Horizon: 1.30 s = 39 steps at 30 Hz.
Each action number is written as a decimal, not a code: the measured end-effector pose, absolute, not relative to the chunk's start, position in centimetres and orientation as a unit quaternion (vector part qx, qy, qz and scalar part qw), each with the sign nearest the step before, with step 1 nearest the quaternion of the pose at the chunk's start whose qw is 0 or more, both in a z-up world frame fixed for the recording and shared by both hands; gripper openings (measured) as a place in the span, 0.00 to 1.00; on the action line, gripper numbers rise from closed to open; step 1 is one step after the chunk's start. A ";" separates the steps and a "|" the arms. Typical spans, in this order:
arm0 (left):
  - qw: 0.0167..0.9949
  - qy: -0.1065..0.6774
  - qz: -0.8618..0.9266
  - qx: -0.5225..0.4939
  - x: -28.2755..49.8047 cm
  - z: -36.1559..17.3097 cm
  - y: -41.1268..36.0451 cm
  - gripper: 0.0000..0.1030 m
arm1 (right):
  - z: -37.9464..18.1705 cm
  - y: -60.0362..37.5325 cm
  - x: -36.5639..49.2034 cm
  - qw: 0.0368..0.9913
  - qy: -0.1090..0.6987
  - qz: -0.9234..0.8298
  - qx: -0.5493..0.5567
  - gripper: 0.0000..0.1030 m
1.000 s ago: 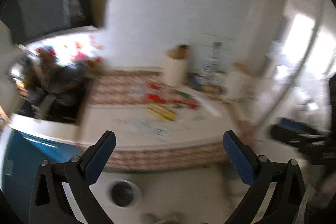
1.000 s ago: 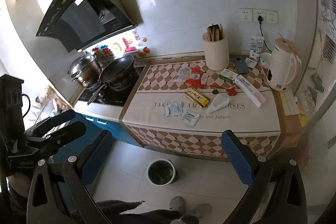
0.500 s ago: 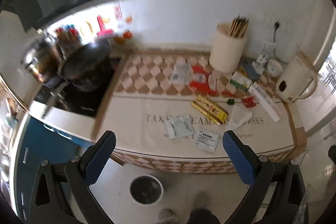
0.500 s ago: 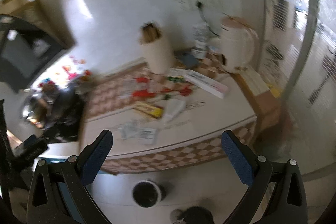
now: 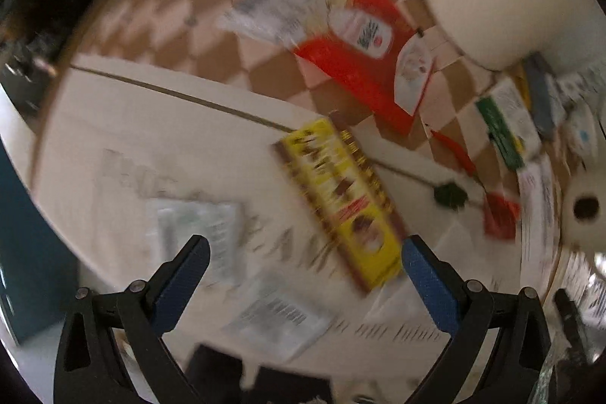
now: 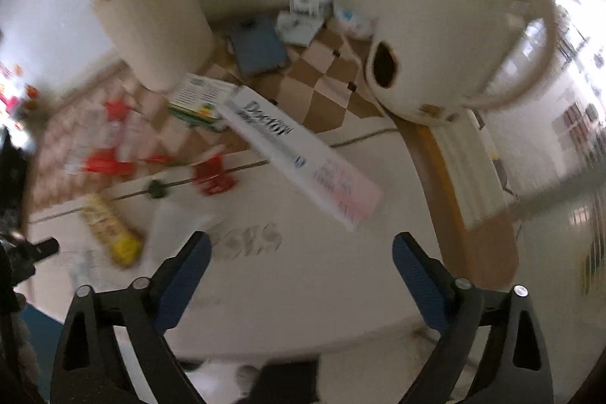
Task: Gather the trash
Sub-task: 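Grasp the white Doctor toothpaste box with the right tool while the left grasps the yellow box, then carry both boxes down over the floor bin and open both tools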
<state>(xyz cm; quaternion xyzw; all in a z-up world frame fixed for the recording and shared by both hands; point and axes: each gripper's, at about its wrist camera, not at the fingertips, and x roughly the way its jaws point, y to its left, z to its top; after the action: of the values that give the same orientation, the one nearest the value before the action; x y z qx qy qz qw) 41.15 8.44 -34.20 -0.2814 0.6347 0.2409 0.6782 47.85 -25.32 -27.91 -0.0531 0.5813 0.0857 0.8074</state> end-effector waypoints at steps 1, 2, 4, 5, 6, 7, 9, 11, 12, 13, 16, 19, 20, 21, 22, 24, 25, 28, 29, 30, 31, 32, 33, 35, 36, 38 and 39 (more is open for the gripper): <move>0.666 0.640 0.241 -0.298 42.1 -35.3 8.4 0.99 | -29.0 -24.9 49.0 0.801 0.588 0.087 -0.064 0.92; 0.661 0.641 0.240 -0.308 42.7 -35.9 8.4 0.99 | -30.3 -24.5 50.6 0.795 0.596 0.090 -0.075 0.92; 0.651 0.642 0.235 -0.329 43.5 -36.9 7.9 0.94 | -32.1 -23.6 52.9 0.787 0.602 0.099 -0.094 0.92; 0.649 0.642 0.229 -0.338 43.7 -37.2 7.6 0.88 | -33.0 -22.9 54.0 0.783 0.602 0.107 -0.112 0.92; 0.648 0.642 0.226 -0.342 43.8 -37.3 7.3 0.82 | -33.8 -22.2 55.0 0.780 0.601 0.110 -0.134 0.92; 0.649 0.642 0.227 -0.339 43.9 -37.4 6.9 0.79 | -34.3 -21.6 55.2 0.777 0.601 0.114 -0.147 0.92; 0.655 0.641 0.225 -0.331 43.7 -37.4 6.4 0.66 | -35.5 -20.6 56.4 0.767 0.606 0.127 -0.167 0.92; 0.665 0.633 0.224 -0.327 43.2 -37.2 6.2 0.65 | -37.0 -19.9 57.1 0.751 0.622 0.135 -0.178 0.87; 0.672 0.634 0.220 -0.313 42.9 -36.9 5.8 0.64 | -37.9 -19.5 57.2 0.738 0.635 0.144 -0.177 0.76; 0.677 0.641 0.214 -0.290 42.7 -36.6 5.4 0.64 | -38.3 -19.4 57.2 0.734 0.639 0.143 -0.180 0.64; 0.699 0.659 0.204 -0.188 41.3 -35.3 3.3 0.63 | -38.5 -20.0 56.5 0.731 0.646 0.141 -0.168 0.62; 0.702 0.674 0.177 -0.147 39.6 -35.0 1.7 0.64 | -38.5 -21.8 54.6 0.712 0.680 0.132 -0.111 0.60; 0.701 0.675 0.174 -0.153 39.3 -34.9 1.7 0.65 | -38.5 -22.4 53.8 0.706 0.690 0.127 -0.096 0.59; 0.695 0.677 0.172 -0.168 39.0 -35.1 1.9 0.65 | -38.6 -22.9 52.9 0.700 0.698 0.125 -0.082 0.58; 0.687 0.681 0.172 -0.187 38.8 -35.4 2.4 0.65 | -38.6 -23.3 51.9 0.695 0.705 0.124 -0.067 0.58; 0.683 0.679 0.174 -0.206 38.5 -36.0 2.9 0.65 | -38.8 -23.5 50.5 0.688 0.713 0.124 -0.054 0.58; 0.687 0.674 0.178 -0.205 38.5 -35.8 3.0 0.65 | -38.9 -23.4 50.2 0.685 0.715 0.126 -0.053 0.58; 0.693 0.666 0.190 -0.200 38.1 -35.4 3.2 0.61 | -39.9 -22.5 49.3 0.679 0.718 0.128 -0.085 0.59; 0.695 0.666 0.191 -0.193 38.7 -35.1 2.8 0.60 | -40.3 -22.2 49.0 0.682 0.714 0.128 -0.093 0.59; 0.698 0.664 0.192 -0.186 38.6 -34.8 2.8 0.59 | -40.4 -22.0 48.9 0.687 0.708 0.129 -0.100 0.59; 0.703 0.661 0.199 -0.170 38.3 -34.4 2.5 0.58 | -40.6 -21.8 48.9 0.691 0.704 0.127 -0.108 0.58; 0.707 0.659 0.203 -0.159 38.2 -33.9 2.5 0.58 | -40.7 -21.6 49.0 0.696 0.699 0.125 -0.112 0.56; 0.714 0.654 0.210 -0.135 38.0 -33.1 2.2 0.58 | -40.5 -21.1 49.3 0.702 0.693 0.123 -0.112 0.49; 0.728 0.641 0.221 -0.100 37.8 -31.4 1.5 0.58 | -40.1 -21.1 49.3 0.715 0.680 0.119 -0.109 0.48; 0.737 0.633 0.225 -0.078 37.4 -30.4 1.1 0.57 | -39.9 -21.2 49.7 0.719 0.678 0.117 -0.100 0.48; 0.751 0.617 0.231 -0.045 37.2 -28.1 0.2 0.57 | -39.6 -21.5 49.7 0.727 0.671 0.111 -0.097 0.48; 0.760 0.606 0.233 -0.032 36.9 -27.3 -0.2 0.57 | -39.3 -21.6 49.6 0.733 0.665 0.107 -0.096 0.48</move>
<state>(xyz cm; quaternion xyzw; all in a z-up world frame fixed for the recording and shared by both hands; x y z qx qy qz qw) 36.92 -0.19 -27.26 -0.0320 0.6064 0.2325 0.7597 49.58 -21.64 -39.34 -0.0963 0.6648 0.1067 0.7331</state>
